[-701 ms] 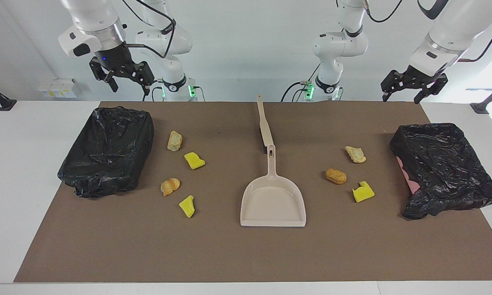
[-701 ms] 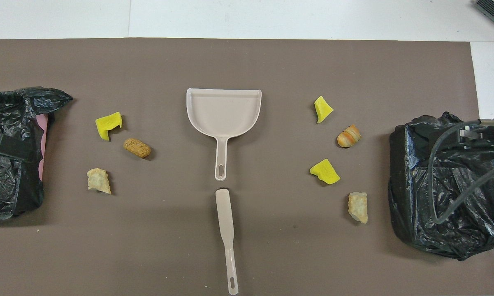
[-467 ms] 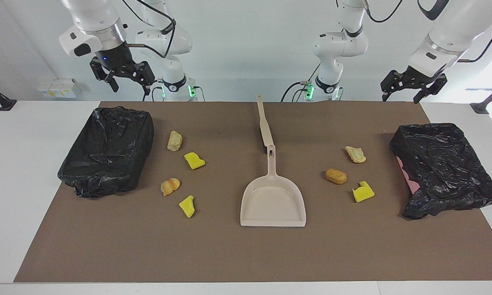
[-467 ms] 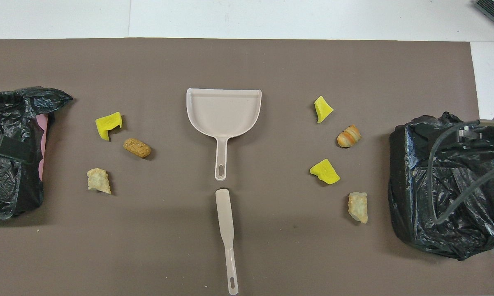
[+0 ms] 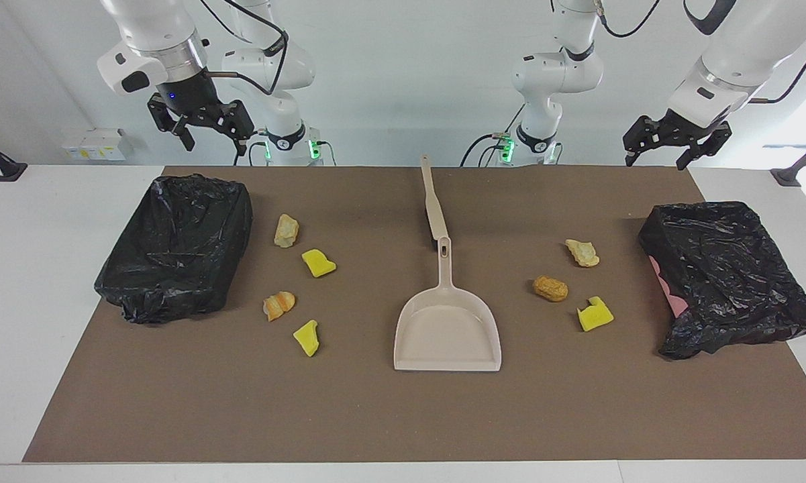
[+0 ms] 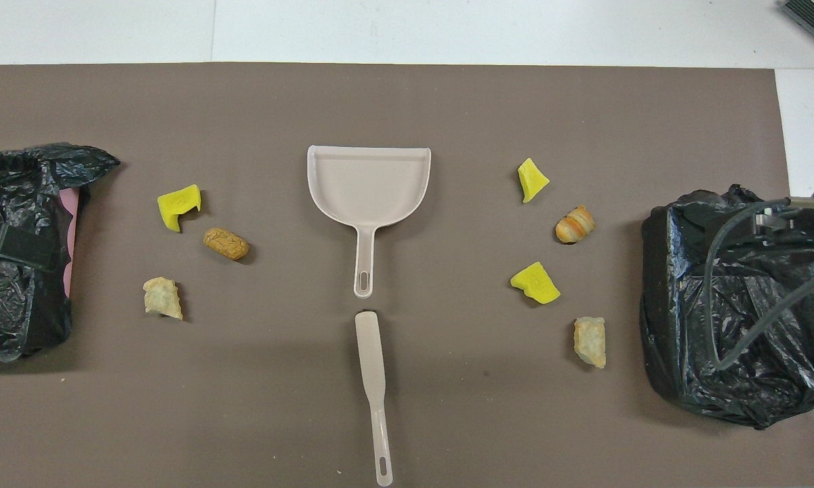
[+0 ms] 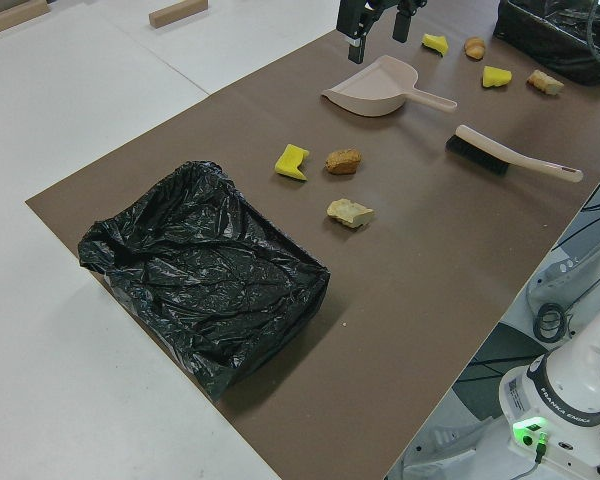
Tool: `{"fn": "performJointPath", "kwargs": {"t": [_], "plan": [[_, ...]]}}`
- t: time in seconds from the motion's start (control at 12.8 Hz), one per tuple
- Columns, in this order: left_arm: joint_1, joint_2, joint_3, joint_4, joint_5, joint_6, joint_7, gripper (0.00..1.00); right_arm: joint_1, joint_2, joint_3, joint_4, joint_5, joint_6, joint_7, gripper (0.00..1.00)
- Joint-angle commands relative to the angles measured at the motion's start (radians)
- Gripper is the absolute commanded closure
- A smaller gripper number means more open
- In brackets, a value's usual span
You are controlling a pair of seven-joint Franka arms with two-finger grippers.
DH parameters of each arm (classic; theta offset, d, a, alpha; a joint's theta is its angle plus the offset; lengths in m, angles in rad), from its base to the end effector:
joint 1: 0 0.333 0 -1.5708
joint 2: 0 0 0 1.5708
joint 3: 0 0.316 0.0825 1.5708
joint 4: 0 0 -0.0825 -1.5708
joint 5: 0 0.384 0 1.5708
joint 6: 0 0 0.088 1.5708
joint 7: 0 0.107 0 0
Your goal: Sweep and dump trash in bin
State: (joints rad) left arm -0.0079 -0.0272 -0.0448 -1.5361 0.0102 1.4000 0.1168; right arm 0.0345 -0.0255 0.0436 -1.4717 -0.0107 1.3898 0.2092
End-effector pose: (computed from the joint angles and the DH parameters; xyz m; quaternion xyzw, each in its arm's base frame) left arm 0.5272 -0.0269 0.6413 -0.9950 0.0839 0.0546 0.0039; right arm 0.5255 0.0402 0.6688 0.9974 -0.0663 -0.0271 0.0098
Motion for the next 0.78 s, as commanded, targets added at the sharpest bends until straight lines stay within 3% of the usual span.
{"fn": "performJointPath", "kwargs": {"t": [0.0,0.16,0.39,0.55,0.7], "plan": [[-0.001,-0.060,0.005,-0.088,-0.044,0.007,0.011,0.00,-0.012,-0.021,-0.001,-0.027,0.020,0.021,-0.025,0.00],[-0.026,-0.083,0.002,-0.178,-0.073,0.066,0.012,0.00,-0.012,-0.021,-0.001,-0.027,0.020,0.023,-0.025,0.00],[-0.159,-0.170,0.003,-0.391,-0.082,0.233,-0.014,0.00,-0.012,-0.021,-0.001,-0.027,0.020,0.023,-0.025,0.00],[-0.257,-0.204,0.003,-0.508,-0.082,0.333,-0.137,0.00,-0.012,-0.024,-0.001,-0.029,0.020,0.011,-0.027,0.00],[-0.346,-0.212,0.002,-0.564,-0.082,0.388,-0.251,0.00,-0.012,-0.024,0.009,-0.029,0.020,0.008,-0.027,0.00]]}}
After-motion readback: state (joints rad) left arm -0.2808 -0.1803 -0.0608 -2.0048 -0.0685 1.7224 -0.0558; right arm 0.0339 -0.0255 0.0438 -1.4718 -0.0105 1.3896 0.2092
